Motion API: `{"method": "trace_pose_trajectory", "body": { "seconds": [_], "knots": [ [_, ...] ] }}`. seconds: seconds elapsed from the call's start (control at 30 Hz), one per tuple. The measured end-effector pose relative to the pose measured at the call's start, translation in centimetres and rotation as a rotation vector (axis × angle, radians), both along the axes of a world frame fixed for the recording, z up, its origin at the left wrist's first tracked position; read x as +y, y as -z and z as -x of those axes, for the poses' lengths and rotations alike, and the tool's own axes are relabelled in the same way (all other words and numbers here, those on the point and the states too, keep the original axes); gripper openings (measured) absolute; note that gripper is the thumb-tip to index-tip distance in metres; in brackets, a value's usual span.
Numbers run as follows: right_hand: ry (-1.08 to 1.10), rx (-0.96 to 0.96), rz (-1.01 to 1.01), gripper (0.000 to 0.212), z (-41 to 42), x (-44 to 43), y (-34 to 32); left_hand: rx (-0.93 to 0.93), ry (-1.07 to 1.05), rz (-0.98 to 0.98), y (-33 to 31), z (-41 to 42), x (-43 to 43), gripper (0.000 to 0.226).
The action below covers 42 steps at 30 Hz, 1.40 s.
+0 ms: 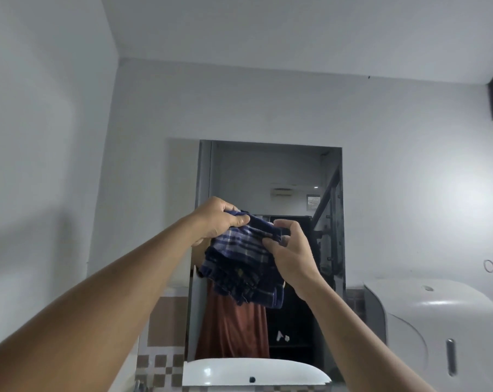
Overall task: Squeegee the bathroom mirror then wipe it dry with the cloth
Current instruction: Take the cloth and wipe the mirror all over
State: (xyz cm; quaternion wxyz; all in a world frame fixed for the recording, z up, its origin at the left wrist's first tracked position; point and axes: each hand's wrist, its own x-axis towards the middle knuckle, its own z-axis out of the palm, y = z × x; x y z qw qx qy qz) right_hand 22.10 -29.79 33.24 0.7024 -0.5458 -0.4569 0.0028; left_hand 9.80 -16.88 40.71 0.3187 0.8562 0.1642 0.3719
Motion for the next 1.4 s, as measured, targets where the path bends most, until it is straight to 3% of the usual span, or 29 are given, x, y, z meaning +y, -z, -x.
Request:
{"method": "trace_pose_trajectory", "body": {
  "seconds": [0.13, 0.2, 0.33, 0.4, 0.57, 0.67, 0.73, 0.8, 0.9, 0.97, 1.07, 1.2, 1.3, 1.4],
  "knots": [
    [0.44, -0.242, -0.152, 0.023, 0.3, 2.1, -0.4, -0.068, 0.012, 0.069, -1.5, -1.1, -0.3, 0.025],
    [0.555, -0.329, -0.158, 0.017, 0.2, 3.4, -0.3, -0.08, 0.023, 0.111, -2.1, -1.8, -0.2, 0.029],
    [0.49, -0.403, 0.047, 0.066, 0.2, 4.9, -0.2, -0.093, 0.071, 0.183, -3.2, -2.7, 0.3, 0.032],
    [0.471, -0.437, 0.097, 0.079, -0.1, 5.4, -0.3, -0.09, 0.11, 0.218, -3.8, -2.9, 0.2, 0.032],
    [0.456, -0.412, -0.077, 0.067, -0.8, 6.8, -1.2, -0.059, 0.33, 0.333, -5.0, -3.0, -0.3, 0.044],
    [0.516, -0.435, -0.142, 0.062, -1.7, 7.7, -1.9, -0.129, 0.319, 0.328, -5.1, -2.9, -0.3, 0.051],
    [0.549, -0.457, -0.172, 0.062, -2.4, 8.3, -2.8, -0.327, 0.139, 0.201, -4.0, -3.5, 1.0, 0.04],
    [0.585, -0.485, -0.196, 0.066, -3.2, 8.9, -4.1, -0.434, -0.199, -0.147, -1.2, -4.3, 4.0, 0.033],
    [0.662, -0.628, -0.203, 0.065, -4.4, 10.1, -6.6, -0.329, -0.517, -0.697, 3.7, -4.9, 8.5, 0.035],
    [0.711, -0.721, -0.187, 0.068, -5.0, 10.8, -8.5, -0.265, -0.566, -0.874, 6.4, -5.4, 9.7, 0.055],
    [0.746, -0.835, -0.157, 0.069, -5.0, 12.3, -10.9, -0.227, -0.601, -0.953, 9.4, -5.5, 9.7, 0.073],
    [0.724, -1.0, -0.142, 0.072, -3.7, 14.1, -12.1, -0.173, -0.621, -0.97, 12.2, -6.3, 10.8, 0.07],
    [0.647, -1.118, -0.088, 0.052, -3.2, 15.7, -12.6, -0.124, -0.645, -0.982, 13.2, -6.8, 11.5, 0.072],
    [0.654, -1.115, -0.059, 0.035, -3.2, 17.3, -13.7, -0.146, -0.649, -0.979, 13.2, -7.0, 11.8, 0.072]
  ]
}}
